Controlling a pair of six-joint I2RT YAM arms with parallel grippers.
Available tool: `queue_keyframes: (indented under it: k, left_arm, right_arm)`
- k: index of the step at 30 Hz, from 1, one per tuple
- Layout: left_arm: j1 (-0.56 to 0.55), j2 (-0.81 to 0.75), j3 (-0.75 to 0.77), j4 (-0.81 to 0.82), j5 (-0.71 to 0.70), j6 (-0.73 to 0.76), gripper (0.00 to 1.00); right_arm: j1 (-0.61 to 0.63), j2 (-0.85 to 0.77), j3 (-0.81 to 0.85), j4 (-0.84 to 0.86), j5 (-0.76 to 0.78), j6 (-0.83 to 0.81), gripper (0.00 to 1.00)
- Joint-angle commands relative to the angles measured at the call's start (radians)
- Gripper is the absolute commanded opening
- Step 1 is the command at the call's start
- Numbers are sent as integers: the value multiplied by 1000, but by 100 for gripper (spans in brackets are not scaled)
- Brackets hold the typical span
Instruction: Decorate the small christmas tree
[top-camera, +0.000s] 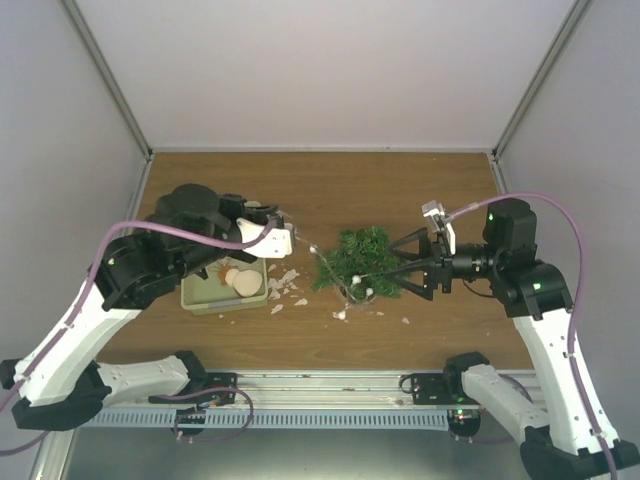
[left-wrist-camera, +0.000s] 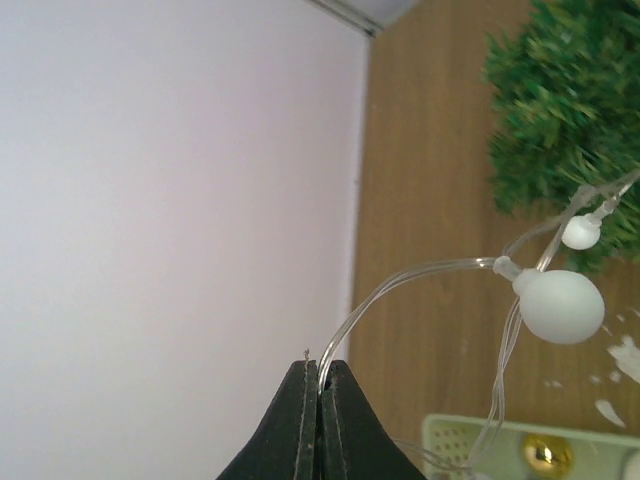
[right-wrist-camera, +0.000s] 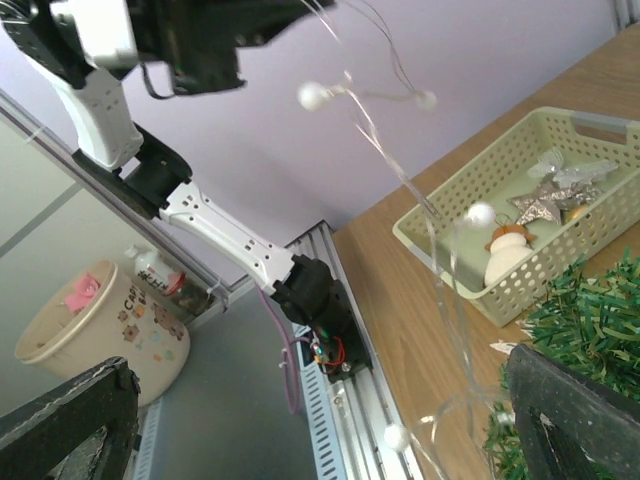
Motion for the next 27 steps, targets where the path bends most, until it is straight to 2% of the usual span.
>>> queue_keyframes:
  k: [1, 6, 12, 17, 27]
  left_arm:
    - [8, -8, 97, 79, 28, -23, 0]
    - [8, -5, 132, 66, 84, -36, 0]
    - [8, -10, 67, 105, 10, -15, 0]
    - [10, -10, 91, 132, -37, -7, 0]
    - [21, -3, 21, 212, -206, 88, 0]
  right_arm:
    - [-2, 7, 16, 7, 20, -13, 100]
    - [-3, 11, 8, 8, 39, -16, 100]
    - [-2, 6, 17, 0, 45, -18, 100]
    - [-2, 5, 13, -7, 56, -24, 100]
    - [-2, 5, 12, -7, 67, -28, 100]
